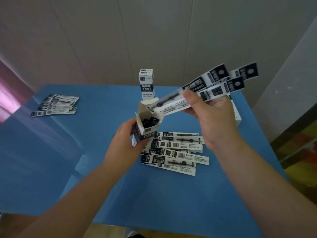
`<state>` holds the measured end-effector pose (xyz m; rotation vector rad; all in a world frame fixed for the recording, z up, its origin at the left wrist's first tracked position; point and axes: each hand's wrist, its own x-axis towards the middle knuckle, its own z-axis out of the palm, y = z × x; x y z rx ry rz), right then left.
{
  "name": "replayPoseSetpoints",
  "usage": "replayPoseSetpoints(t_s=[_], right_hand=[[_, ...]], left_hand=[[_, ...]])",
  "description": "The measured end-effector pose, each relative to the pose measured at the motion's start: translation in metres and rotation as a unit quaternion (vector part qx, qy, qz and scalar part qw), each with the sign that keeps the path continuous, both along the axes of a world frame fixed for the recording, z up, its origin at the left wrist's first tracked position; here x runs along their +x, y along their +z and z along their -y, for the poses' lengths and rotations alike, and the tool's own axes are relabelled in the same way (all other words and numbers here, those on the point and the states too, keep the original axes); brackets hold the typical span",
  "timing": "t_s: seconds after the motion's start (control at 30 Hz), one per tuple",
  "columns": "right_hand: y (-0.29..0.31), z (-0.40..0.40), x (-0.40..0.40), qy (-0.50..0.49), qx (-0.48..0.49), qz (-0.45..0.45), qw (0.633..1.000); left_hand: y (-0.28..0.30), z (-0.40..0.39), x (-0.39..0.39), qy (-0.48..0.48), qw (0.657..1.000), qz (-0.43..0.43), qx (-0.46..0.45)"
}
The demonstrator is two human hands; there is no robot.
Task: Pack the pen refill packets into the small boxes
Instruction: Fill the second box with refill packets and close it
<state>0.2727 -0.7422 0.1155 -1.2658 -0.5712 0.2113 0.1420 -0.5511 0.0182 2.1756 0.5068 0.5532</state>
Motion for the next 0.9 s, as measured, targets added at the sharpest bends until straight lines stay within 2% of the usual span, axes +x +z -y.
replayPoseSetpoints(t_s=[0.23,0.47,0.73,0.9], right_hand=[[0.012,-0.009,0.015,0.029,-0.132,0.127,0.983],[0.019,-0.022,0.017,0.032,-0.158,0.152,0.975],[0.032,-0.027,0.012,0.029,-0.214,0.22,0.951],[0.026,-0.037,0.015,0.057,-0.3,0.236,0.923]], left_hand=[[0.001,0.001,0.001,-0.008,1.0,-0.011,0.021],[0.001,0.002,0.002,-0.007,1.0,-0.01,0.029],[0.0,0.0,0.004,-0.006,0.999,-0.017,0.04],[0.0,0.0,0.005,-0.014,0.999,-0.007,0.045]])
